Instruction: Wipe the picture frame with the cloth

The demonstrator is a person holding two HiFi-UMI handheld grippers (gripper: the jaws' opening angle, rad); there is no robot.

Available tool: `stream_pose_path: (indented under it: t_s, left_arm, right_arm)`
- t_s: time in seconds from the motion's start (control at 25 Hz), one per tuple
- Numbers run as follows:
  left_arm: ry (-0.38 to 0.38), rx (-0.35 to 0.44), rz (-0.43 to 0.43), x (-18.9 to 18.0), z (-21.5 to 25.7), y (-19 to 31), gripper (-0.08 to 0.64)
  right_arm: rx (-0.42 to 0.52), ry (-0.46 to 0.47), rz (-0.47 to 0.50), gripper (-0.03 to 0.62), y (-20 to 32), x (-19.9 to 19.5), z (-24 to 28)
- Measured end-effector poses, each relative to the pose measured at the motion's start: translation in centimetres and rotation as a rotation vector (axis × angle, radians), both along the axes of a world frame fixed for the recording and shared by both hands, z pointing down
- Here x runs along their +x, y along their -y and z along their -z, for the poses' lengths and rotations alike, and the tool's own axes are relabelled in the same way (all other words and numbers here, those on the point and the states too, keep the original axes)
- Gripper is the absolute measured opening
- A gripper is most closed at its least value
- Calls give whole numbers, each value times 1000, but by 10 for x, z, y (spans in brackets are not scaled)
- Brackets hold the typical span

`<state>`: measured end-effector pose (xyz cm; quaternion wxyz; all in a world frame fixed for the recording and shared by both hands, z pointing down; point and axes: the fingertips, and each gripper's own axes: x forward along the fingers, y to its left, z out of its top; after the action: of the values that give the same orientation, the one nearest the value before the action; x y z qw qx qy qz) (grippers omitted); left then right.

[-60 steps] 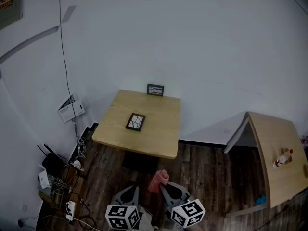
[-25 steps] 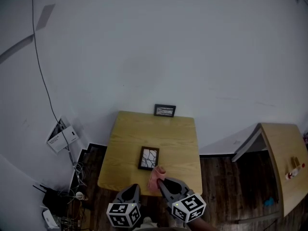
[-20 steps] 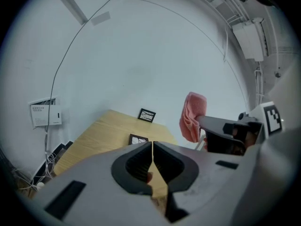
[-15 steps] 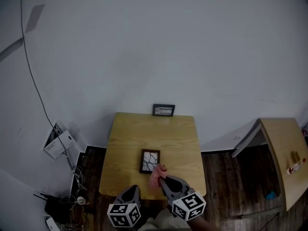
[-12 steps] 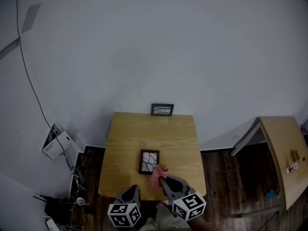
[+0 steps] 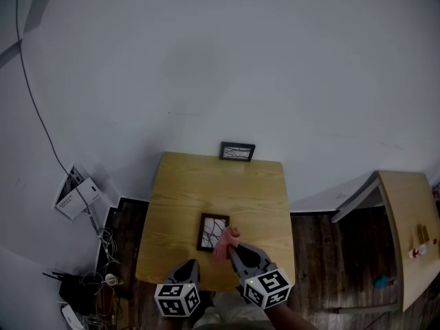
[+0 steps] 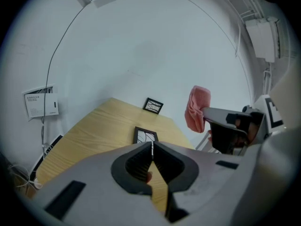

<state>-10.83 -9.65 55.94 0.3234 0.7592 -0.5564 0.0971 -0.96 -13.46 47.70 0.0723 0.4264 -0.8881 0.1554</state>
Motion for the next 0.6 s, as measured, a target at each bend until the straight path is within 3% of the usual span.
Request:
stream_pose_path:
  t_s: [0.6]
  left_arm:
    - [21,-131,-39,9,-56,50,18]
  right_arm:
    - [-140,-14,40,17,67,-12,-62]
